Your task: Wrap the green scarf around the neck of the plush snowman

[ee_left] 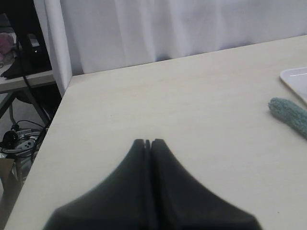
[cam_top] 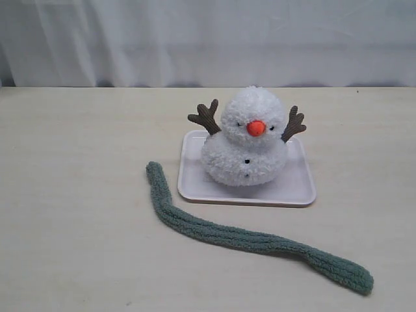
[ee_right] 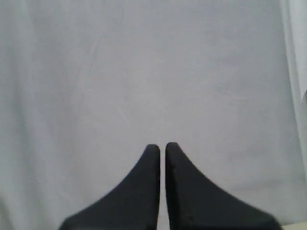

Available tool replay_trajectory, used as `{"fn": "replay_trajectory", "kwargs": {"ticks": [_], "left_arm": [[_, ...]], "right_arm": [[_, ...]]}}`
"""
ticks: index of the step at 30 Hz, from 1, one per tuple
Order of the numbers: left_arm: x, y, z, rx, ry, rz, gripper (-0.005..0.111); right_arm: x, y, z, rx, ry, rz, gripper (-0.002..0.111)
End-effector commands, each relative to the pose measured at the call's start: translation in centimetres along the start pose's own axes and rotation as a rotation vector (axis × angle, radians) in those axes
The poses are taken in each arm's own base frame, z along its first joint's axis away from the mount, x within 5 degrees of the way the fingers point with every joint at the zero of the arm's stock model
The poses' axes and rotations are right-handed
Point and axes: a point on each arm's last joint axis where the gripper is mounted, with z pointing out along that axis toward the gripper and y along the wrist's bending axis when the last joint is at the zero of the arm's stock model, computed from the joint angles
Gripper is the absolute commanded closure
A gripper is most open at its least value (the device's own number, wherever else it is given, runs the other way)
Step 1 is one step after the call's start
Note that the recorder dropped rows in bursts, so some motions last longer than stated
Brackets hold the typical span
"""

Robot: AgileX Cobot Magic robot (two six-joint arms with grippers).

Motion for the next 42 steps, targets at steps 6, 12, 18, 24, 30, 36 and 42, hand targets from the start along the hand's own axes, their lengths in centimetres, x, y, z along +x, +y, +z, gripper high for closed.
{"fn": "replay_trajectory", "kwargs": {"ticks": [6, 12, 18, 24, 30, 36, 42], "left_arm": [[0.0, 0.0, 0.0, -0.002, -0.009, -0.005, 0.107], [0.0, 0.0, 0.0, -0.002, -0.009, -0.005, 0.107], [0.0, 0.0, 0.0, -0.002, -0.009, -0.005, 0.107], [0.0, 0.0, 0.0, -0.002, -0.009, -0.005, 0.107], [0.0, 0.0, 0.0, -0.002, -0.009, -0.005, 0.107], [0.0, 0.0, 0.0, -0.002, -0.009, -0.005, 0.107], [0.0, 0.0, 0.0, -0.002, -0.009, -0.005, 0.107]], "right_arm": [[-6.2, 1.5, 2.3, -0.044, 0.007, 0.167, 0.092], [-8.9, 1.0, 8.0, 0.155, 0.415, 0.051, 0.028], [-7.2, 2.5, 12.7, -0.017, 0.935, -0.093, 0.029], [-3.2, 4.5, 15.0, -0.369, 1.149, -0.076, 0.029], [1.1, 5.5, 16.6, -0.606, 1.296, 0.01, 0.029], [6.5, 8.0, 17.1, -0.757, 1.413, -0.211, 0.029], [11.2, 10.4, 16.7, -0.821, 1.483, -0.442, 0.029]]}}
